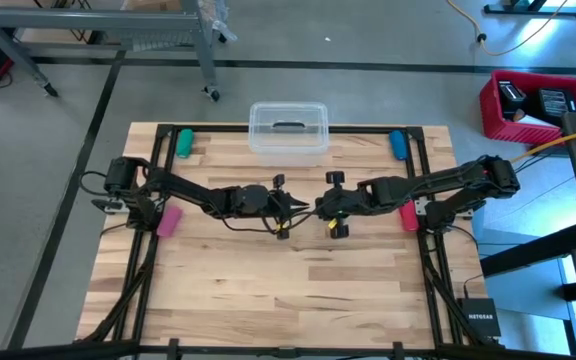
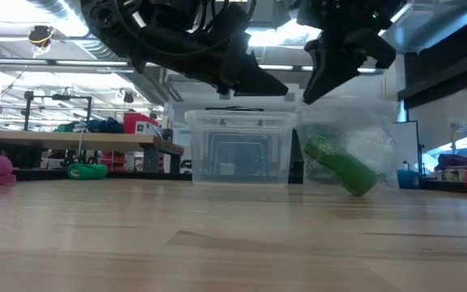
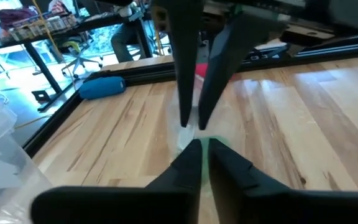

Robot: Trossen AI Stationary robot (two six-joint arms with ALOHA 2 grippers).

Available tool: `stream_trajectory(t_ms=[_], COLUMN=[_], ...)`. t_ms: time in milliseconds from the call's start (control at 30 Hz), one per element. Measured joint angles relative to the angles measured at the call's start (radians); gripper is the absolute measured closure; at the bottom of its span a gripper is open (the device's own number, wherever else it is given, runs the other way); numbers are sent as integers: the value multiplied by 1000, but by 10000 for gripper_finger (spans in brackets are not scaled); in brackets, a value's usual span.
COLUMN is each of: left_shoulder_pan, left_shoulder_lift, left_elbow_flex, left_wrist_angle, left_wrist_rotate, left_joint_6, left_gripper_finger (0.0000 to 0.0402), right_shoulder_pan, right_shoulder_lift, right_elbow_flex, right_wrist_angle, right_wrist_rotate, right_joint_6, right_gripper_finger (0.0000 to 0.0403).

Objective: Roll bandage
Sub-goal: Close the transparent zip bag

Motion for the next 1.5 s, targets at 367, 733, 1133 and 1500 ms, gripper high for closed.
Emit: stream_trajectory(t_ms=[367,733,1133,1500], left_shoulder_pan=[20,3,12,3], left_shoulder_lift=[33,85,84,70], left_elbow_flex=[25,96,97,96], left_wrist_angle=[9,-36,-42,-37], left_wrist_rotate=[13,7,3,3], left_joint_6=[-40,8,52,58], left_gripper_finger=[268,268,395,401], right_shoulder_pan=[0,1,0,1], right_shoulder_lift=[0,0,0,-2], right_elbow_flex=[0,0,1,4], right_wrist_angle=[66,62,60,4], right_wrist_rotate=[-26,-26,-26,-17], right_joint_6=[-3,-3,-3,-4], right_gripper_finger=[368,367,366,366])
